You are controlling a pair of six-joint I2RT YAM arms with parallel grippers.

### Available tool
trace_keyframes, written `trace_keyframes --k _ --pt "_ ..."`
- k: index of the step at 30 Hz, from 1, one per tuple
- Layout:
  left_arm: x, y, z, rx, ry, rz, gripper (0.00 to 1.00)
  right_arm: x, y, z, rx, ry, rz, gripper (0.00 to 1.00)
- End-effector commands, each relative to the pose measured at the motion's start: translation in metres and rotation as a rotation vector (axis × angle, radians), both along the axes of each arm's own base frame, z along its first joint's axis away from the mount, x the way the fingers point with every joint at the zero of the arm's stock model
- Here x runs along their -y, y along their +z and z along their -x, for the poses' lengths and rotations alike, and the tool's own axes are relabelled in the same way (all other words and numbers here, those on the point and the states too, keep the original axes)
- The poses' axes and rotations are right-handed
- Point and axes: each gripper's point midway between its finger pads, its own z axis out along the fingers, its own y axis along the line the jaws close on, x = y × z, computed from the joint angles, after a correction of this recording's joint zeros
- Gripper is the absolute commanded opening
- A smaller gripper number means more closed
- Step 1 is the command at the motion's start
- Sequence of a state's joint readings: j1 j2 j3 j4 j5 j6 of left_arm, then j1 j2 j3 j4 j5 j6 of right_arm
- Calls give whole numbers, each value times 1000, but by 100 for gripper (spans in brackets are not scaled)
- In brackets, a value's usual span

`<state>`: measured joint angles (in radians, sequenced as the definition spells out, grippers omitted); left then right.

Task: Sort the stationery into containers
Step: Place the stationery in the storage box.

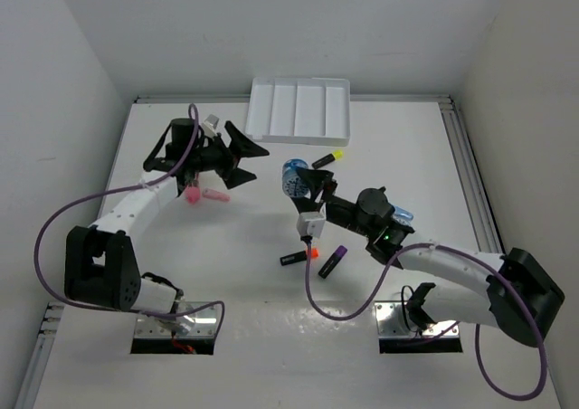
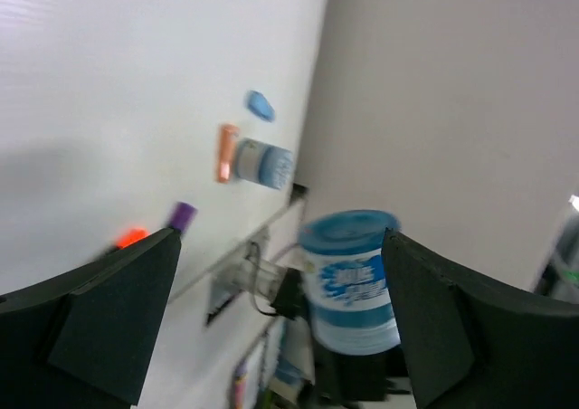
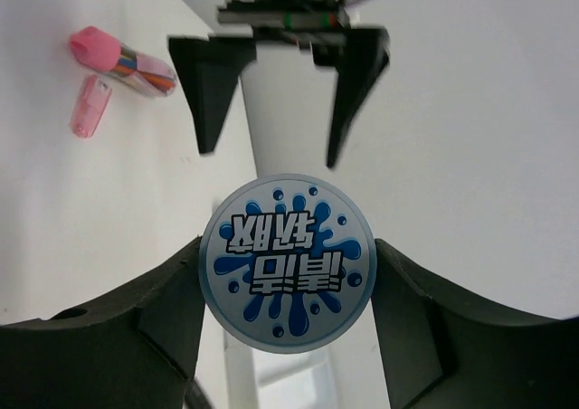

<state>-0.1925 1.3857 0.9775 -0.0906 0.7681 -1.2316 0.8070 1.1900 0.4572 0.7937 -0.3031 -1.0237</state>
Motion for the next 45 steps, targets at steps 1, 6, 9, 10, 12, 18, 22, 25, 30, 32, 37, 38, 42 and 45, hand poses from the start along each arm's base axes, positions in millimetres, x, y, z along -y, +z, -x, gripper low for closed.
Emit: trace_keyframes --k 1,6,9,10,12,18,22,25,30,32,37,38,42,45 --pt "-31 -6 -17 110 42 -236 100 15 46 -22 -156 -151 -164 0" --pt "-63 -10 -37 327 21 -624 100 34 59 -44 -353 -284 -281 0" --pt "-88 -5 -47 413 24 -823 100 55 61 -69 -509 -417 -361 0" --pt "-95 -10 -48 401 11 -864 100 73 48 -87 -565 -509 -361 0" --pt "-103 -13 -55 430 -51 -938 100 99 52 -111 -662 -613 -435 0" --pt "-122 -36 -66 402 -212 -1110 100 156 42 -193 -845 -828 -568 0" --pt "-123 -41 -70 458 -297 -1138 100 172 25 -245 -987 -903 -626 0" --pt "-125 -43 -71 478 -292 -1100 100 175 14 -286 -1053 -912 -659 0" --pt "-127 -58 -68 464 -304 -1072 100 166 -7 -349 -1126 -861 -713 0" --pt "-129 -67 -66 446 -310 -1047 100 163 7 -368 -1104 -828 -773 0" --pt "-131 -80 -65 411 -315 -992 100 162 -15 -406 -1049 -836 -809 0" --pt "-131 -82 -65 406 -318 -982 100 161 -19 -409 -1046 -836 -811 0" --pt "-129 -88 -66 391 -323 -928 100 161 -39 -422 -997 -849 -827 0" --pt "-127 -92 -66 388 -330 -907 100 162 -54 -430 -999 -853 -850 0"
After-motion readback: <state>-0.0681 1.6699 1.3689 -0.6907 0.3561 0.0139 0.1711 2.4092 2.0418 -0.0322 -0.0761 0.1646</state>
